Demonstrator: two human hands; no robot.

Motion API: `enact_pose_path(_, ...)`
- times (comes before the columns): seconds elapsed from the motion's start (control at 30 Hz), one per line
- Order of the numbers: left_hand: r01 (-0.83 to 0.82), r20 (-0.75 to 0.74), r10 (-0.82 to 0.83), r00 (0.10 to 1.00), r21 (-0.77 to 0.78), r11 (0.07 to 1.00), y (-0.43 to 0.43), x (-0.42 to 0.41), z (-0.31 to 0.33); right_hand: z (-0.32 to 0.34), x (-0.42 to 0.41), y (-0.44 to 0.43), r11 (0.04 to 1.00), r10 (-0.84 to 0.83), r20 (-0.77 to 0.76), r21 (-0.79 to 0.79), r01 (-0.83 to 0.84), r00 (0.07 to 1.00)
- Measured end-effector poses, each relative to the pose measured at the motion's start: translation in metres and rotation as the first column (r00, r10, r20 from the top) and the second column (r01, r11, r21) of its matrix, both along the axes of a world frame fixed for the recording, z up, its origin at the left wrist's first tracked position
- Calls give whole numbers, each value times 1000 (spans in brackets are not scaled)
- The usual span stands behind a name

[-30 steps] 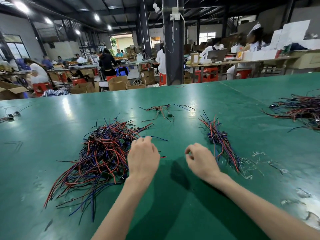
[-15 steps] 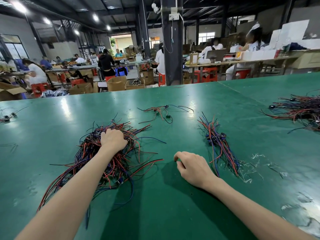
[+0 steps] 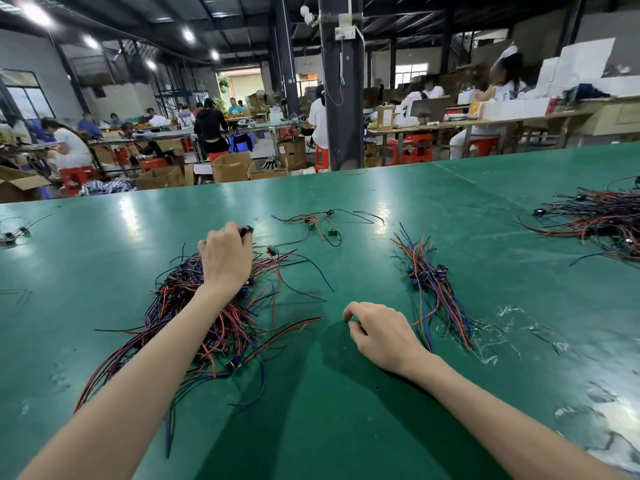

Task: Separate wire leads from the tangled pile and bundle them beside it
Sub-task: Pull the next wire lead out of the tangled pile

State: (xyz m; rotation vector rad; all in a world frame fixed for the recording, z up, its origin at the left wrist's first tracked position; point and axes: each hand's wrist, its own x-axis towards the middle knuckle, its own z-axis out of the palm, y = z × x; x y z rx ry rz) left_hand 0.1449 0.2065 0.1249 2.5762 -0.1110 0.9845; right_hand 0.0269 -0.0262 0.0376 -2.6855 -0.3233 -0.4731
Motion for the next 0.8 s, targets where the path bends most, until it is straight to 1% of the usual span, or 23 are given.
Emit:
enact_pose_path(0.1, 127, 63, -121, 991, -118, 985, -6, -9, 18, 1, 0, 1, 1000, -11, -15, 23, 12, 1000)
enact_pose_path(0.17, 228, 49, -223, 974, -273, 934, -15, -18, 24, 1, -1, 0, 999, -18, -21, 43, 19, 1000)
enact_pose_path(0.2, 268, 34, -276, 961, -373, 888, -21, -24, 25, 1, -1, 0, 999, -20, -24, 47, 21, 1000)
enact_pose_path(0.23, 304, 21, -338, 941, -496, 814, -29, -31, 25, 2, -1, 0, 998, -20, -29, 51, 21, 999)
enact_pose_path(0.27, 326, 12, -414, 910, -637, 698, -36, -38, 25, 2, -2, -1, 998, -17, -35, 55, 19, 999)
enact_pose_path(0.3, 321, 11, -495, 869, -773, 547, -44, -46, 24, 2, -2, -1, 998, -16, -38, 60, 18, 999)
enact_pose_path(0.33, 285, 15, -569, 822, -876, 390, -50, -54, 22, 3, -2, -1, 997, -17, -40, 70, 20, 999)
enact_pose_path(0.37, 233, 20, -633, 774, -938, 256, -56, -62, 20, 3, -2, -1, 996, -21, -42, 85, 25, 999)
enact_pose_path(0.4, 179, 29, -689, 724, -973, 147, -61, -69, 17, 4, -3, -1, 994, -27, -46, 107, 31, 999)
enact_pose_path(0.47, 81, 73, -776, 626, -996, -28, -71, -81, 10, 5, -3, -1, 986, -37, -56, 158, 45, 998)
enact_pose_path(0.5, 32, 87, -804, 588, -996, -84, -74, -84, 6, 6, -3, -2, 983, -39, -60, 178, 50, 997)
enact_pose_path(0.53, -12, 78, -828, 556, -995, -102, -77, -86, 3, 6, -3, -2, 981, -42, -65, 189, 54, 997)
enact_pose_path(0.57, -47, 37, -846, 532, -996, -73, -78, -86, 1, 7, -3, -2, 979, -45, -71, 193, 58, 996)
enact_pose_path(0.6, -69, -41, -859, 510, -998, 7, -79, -85, 0, 6, -3, -2, 979, -48, -76, 196, 62, 996)
enact_pose_path(0.67, -71, -249, -836, 489, -967, 246, -80, -77, 3, 6, -3, -2, 977, -50, -83, 202, 66, 995)
enact_pose_path(0.7, -72, -303, -809, 504, -948, 310, -82, -69, 6, 6, -3, -2, 976, -51, -86, 206, 68, 995)
enact_pose_path(0.73, -82, -307, -787, 535, -946, 313, -83, -59, 12, 6, -2, -2, 975, -53, -91, 212, 71, 994)
enact_pose_path(0.77, -106, -274, -776, 569, -960, 261, -86, -47, 19, 7, -2, -1, 973, -56, -98, 217, 76, 994)
enact_pose_path(0.8, -122, -204, -776, 597, -979, 163, -89, -35, 29, 8, -2, -2, 971, -58, -108, 223, 81, 992)
